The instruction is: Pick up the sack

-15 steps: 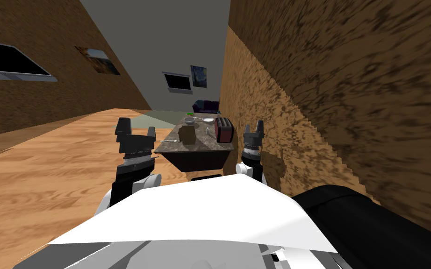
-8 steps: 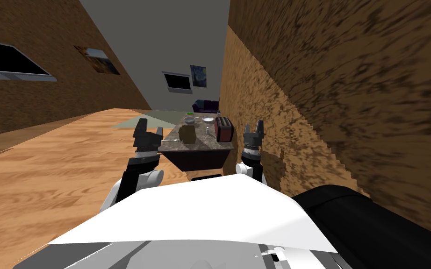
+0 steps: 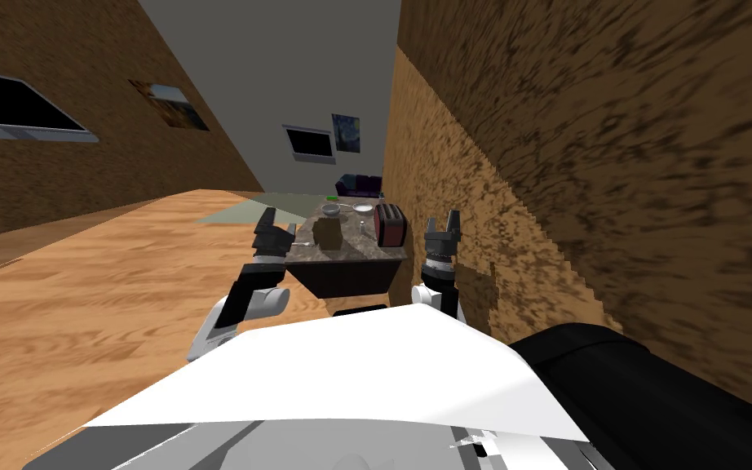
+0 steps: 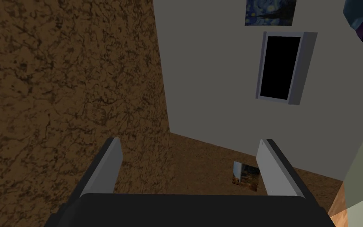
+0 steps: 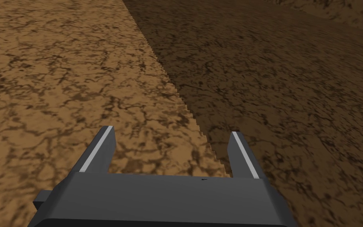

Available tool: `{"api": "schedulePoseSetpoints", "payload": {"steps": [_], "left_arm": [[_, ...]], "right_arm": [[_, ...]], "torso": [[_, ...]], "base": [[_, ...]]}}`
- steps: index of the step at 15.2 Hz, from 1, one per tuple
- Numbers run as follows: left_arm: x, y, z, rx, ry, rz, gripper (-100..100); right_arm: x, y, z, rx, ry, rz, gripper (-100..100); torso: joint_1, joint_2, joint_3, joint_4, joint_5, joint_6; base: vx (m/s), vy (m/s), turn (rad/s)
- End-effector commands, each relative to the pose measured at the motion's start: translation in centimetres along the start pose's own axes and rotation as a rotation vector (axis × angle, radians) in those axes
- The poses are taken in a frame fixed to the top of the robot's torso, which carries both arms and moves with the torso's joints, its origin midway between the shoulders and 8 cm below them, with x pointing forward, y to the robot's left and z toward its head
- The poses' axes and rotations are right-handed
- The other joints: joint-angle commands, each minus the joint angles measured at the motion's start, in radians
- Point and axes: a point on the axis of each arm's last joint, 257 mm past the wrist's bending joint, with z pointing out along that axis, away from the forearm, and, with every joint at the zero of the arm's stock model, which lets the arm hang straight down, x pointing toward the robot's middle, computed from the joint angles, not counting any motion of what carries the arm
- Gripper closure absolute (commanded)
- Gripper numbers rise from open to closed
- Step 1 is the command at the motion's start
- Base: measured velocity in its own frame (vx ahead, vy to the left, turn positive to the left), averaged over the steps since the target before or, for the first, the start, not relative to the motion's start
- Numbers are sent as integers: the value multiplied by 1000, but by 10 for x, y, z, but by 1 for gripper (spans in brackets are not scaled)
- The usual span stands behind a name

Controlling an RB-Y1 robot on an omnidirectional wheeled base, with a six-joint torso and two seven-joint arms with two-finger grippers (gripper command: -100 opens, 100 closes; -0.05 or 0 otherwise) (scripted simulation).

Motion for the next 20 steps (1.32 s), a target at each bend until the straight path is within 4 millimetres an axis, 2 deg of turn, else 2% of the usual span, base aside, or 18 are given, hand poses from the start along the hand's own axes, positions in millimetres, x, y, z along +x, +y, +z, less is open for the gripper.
{"api": "schedulePoseSetpoints", "payload": {"steps": [1, 3, 4, 6, 7, 9, 10, 12, 13, 15, 16, 20], "left_arm": [[6, 17, 10, -44, 18, -29, -100], [5, 24, 10, -69, 15, -29, -100], [10, 34, 19, -93, 30, -50, -100], [10, 40, 18, -119, 27, -50, -100], [15, 50, 27, -143, 43, -72, -100], [15, 58, 26, -172, 40, -71, -100], [20, 68, 35, -199, 55, -92, -100], [20, 75, 34, -228, 53, -91, -100], [26, 85, 43, -256, 68, -111, -100], [26, 93, 41, -287, 66, -110, -100], [30, 104, 48, -314, 79, -129, -100], [38, 123, 57, -389, 94, -144, -100]], "right_arm": [[0, 0, 0, 0, 0, 0, 0], [0, 0, 0, 0, 0, 0, 0], [0, 0, 0, 0, 0, 0, 0], [0, 0, 0, 0, 0, 0, 0], [0, 0, 0, 0, 0, 0, 0], [0, 0, 0, 0, 0, 0, 0], [0, 0, 0, 0, 0, 0, 0], [0, 0, 0, 0, 0, 0, 0], [0, 0, 0, 0, 0, 0, 0], [0, 0, 0, 0, 0, 0, 0], [0, 0, 0, 0, 0, 0, 0], [0, 0, 0, 0, 0, 0, 0]], "torso": [[0, 0, 0, 0, 0, 0], [0, 0, 0, 0, 0, 0], [0, 0, 0, 0, 0, 0], [0, 0, 0, 0, 0, 0], [0, 0, 0, 0, 0, 0], [0, 0, 0, 0, 0, 0], [0, 0, 0, 0, 0, 0], [0, 0, 0, 0, 0, 0], [0, 0, 0, 0, 0, 0], [0, 0, 0, 0, 0, 0], [0, 0, 0, 0, 0, 0], [0, 0, 0, 0, 0, 0]], "base": [[-27, 2, -7], [-24, 1, -6], [-23, -1, 0], [-19, 0, -6], [-19, 2, -3], [-19, 2, -7], [-22, 1, -3], [-20, 0, -6], [-20, 0, -4], [-19, -1, -6], [-20, 0, 0], [-18, 1, -8]]}}
